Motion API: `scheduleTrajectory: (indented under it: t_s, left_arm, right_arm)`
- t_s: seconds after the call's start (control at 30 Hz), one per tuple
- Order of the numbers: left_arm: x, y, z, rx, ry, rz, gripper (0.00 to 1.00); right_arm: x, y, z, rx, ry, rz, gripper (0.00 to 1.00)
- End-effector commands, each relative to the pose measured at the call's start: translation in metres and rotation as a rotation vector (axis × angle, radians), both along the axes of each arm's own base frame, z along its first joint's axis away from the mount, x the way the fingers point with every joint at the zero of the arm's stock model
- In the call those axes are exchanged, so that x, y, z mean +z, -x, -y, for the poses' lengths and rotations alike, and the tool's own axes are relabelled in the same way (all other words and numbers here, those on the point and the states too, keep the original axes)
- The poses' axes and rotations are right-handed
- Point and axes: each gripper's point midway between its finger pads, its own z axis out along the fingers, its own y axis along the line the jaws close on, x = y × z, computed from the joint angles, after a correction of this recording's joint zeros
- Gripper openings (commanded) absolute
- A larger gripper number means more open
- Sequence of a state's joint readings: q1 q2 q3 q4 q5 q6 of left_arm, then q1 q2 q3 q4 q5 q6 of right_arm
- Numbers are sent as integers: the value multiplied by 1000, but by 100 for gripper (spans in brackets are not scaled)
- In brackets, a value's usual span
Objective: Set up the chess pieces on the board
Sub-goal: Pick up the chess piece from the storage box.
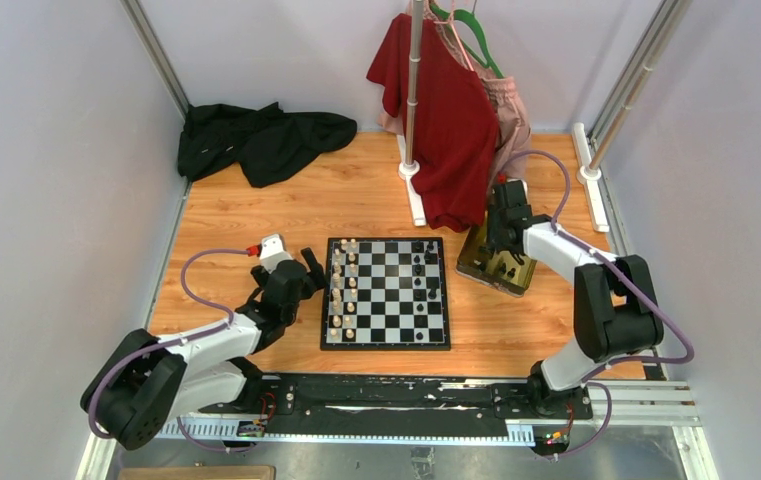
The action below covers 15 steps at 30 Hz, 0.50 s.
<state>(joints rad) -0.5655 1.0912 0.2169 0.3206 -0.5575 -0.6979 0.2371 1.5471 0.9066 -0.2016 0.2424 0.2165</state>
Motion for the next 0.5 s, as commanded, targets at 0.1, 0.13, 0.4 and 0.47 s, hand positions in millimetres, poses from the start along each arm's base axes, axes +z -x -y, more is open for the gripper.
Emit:
scheduleTrajectory:
  t_s: [0.1, 0.13, 0.4, 0.47]
  left_arm:
    - [6, -8, 3, 6, -6, 28, 100]
    - [6, -8, 3, 6, -7, 28, 100]
    - [5, -8, 1, 12, -16, 26, 100]
    - [6, -8, 1, 14, -17, 28, 100]
  right_arm:
    - [0, -19, 0, -12, -36, 27, 41]
    - [0, -20, 0, -13, -36, 27, 41]
    - [-5, -25, 4, -24, -45, 21, 32]
    - [-7, -25, 4, -26, -45, 17, 30]
